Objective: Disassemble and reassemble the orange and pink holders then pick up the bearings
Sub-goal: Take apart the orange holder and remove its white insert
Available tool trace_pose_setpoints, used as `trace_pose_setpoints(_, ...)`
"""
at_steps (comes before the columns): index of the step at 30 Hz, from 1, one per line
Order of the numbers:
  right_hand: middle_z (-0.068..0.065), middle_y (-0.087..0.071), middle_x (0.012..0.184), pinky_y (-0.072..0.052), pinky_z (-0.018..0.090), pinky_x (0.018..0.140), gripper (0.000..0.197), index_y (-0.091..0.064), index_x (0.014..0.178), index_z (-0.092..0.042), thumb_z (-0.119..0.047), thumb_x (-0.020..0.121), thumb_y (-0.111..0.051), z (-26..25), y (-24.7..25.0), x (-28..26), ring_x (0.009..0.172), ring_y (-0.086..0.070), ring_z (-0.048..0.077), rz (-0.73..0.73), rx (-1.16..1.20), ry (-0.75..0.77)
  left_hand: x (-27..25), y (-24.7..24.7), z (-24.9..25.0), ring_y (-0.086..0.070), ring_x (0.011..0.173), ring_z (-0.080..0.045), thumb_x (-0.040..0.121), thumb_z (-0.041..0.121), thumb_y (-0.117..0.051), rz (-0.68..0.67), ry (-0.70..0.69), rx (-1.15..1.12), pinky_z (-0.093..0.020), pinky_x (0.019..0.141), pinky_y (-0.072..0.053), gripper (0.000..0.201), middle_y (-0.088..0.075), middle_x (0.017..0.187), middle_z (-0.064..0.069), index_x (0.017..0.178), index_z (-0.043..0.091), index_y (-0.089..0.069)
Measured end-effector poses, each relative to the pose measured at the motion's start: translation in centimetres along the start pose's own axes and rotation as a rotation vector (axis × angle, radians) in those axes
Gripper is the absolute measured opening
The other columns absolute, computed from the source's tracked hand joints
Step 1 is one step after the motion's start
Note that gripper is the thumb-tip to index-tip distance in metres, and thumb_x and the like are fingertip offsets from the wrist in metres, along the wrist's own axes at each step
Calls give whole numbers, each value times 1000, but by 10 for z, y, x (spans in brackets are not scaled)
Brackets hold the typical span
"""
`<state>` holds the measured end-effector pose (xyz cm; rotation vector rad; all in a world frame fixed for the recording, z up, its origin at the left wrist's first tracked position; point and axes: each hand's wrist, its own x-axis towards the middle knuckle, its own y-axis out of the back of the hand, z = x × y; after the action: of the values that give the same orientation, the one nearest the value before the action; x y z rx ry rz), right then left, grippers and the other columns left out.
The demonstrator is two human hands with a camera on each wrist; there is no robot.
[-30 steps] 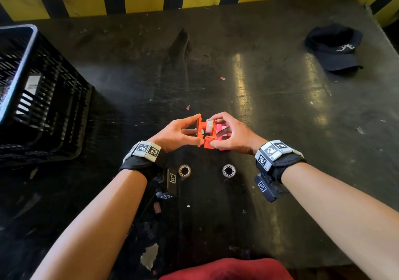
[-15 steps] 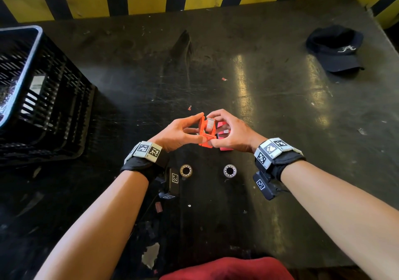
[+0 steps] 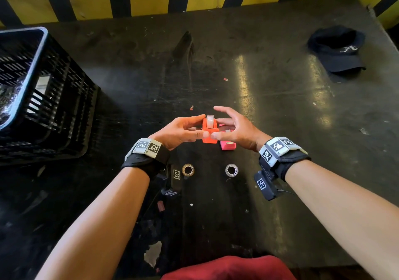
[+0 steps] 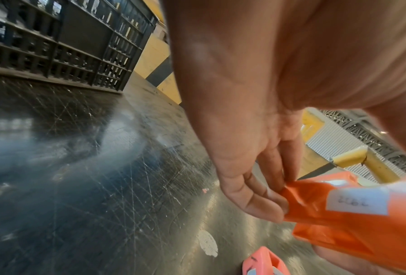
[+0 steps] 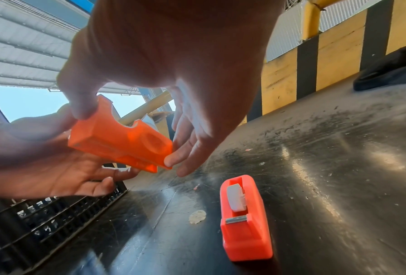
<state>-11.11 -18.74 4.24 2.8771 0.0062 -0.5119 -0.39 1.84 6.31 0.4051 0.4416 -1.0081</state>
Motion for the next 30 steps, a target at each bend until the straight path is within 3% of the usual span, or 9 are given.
trace_pose_setpoints(3, 0, -59, 139, -55, 32, 99, 89, -41, 152, -26, -24, 78, -89, -1, -1, -2, 107, -71, 8, 3, -3, -4, 1, 2, 0, -61, 130, -20, 67, 48, -82, 35, -13, -34, -47, 113, -46, 102, -62, 144, -4, 155, 18, -40)
trace_pose_setpoints(7, 0, -62, 141, -52, 42, 107, 92, -43, 151, -26, -18, 74, -92, 3, -4, -2, 110, -71, 8, 21, -24, 4, 2, 2, 8, -66, 123, -20, 95, 32, -69, 209, -118, 114, -45, 100, -58, 56, -56, 150, -5, 148, 23, -51)
trace_pose_setpoints(9, -3, -63, 139, -51, 41, 108, 96, -43, 150, -28, -22, 70, -94, 4, -6, -2, 112, -71, 6, 20, -56, 12, 3, 0, 11, -70, 114, -16, 94, 29, -71, 286, -177, 275, -43, 90, -62, 42, -64, 138, 0, 135, 27, -62)
trace_pose_setpoints(13, 0, -61, 143, -49, 42, 111, 98, -42, 151, -28, -24, 68, -95, 2, -8, -3, 115, -69, 8, 13, -82, 21, 5, -6, 19, -71, 97, -9, 90, 30, -75, 313, -192, 454, -38, 93, -59, 34, -70, 129, 5, 123, 29, -66)
trace_pose_setpoints(16, 0, -61, 145, -49, 43, 110, 104, -41, 150, -30, -36, 62, -95, 1, -8, -3, 117, -68, 9, 2, -106, 31, 7, -6, 21, -70, 90, -6, 91, 30, -74, 314, -209, 483, -36, 91, -59, 23, -71, 124, 5, 113, 28, -70)
trace_pose_setpoints(18, 0, -61, 145, -49, 44, 110, 106, -41, 150, -31, -40, 59, -95, 1, -8, -3, 118, -68, 9, 1, -118, 29, 9, -7, 21, -71, 92, -7, 92, 30, -73, 316, -207, 490, -36, 89, -61, 16, -71, 120, 6, 107, 29, -70)
trace_pose_setpoints(21, 2, -60, 146, -49, 45, 111, 104, -41, 151, -30, -35, 62, -96, 1, -7, -2, 119, -68, 10, -5, -123, 26, 13, -8, 19, -68, 109, -11, 93, 29, -70, 313, -202, 503, -42, 94, -59, 8, -69, 117, 7, 100, 31, -68)
trace_pose_setpoints(26, 0, -62, 141, -52, 46, 107, 101, -44, 147, -31, -42, 60, -94, 3, -6, 0, 115, -69, 12, 17, -104, 14, 11, -9, 21, -68, 110, -18, 93, 35, -68, 242, -180, 478, -48, 98, -56, 3, -66, 130, 3, 90, 36, -67)
trace_pose_setpoints(30, -4, -65, 133, -53, 46, 105, 101, -46, 146, -27, -42, 59, -93, 4, -4, 3, 112, -71, 13, 28, -56, -4, 1, -9, 25, -65, 118, -16, 95, 25, -68, 160, -231, 412, -38, 103, -55, 9, -56, 145, -1, 87, 28, -67)
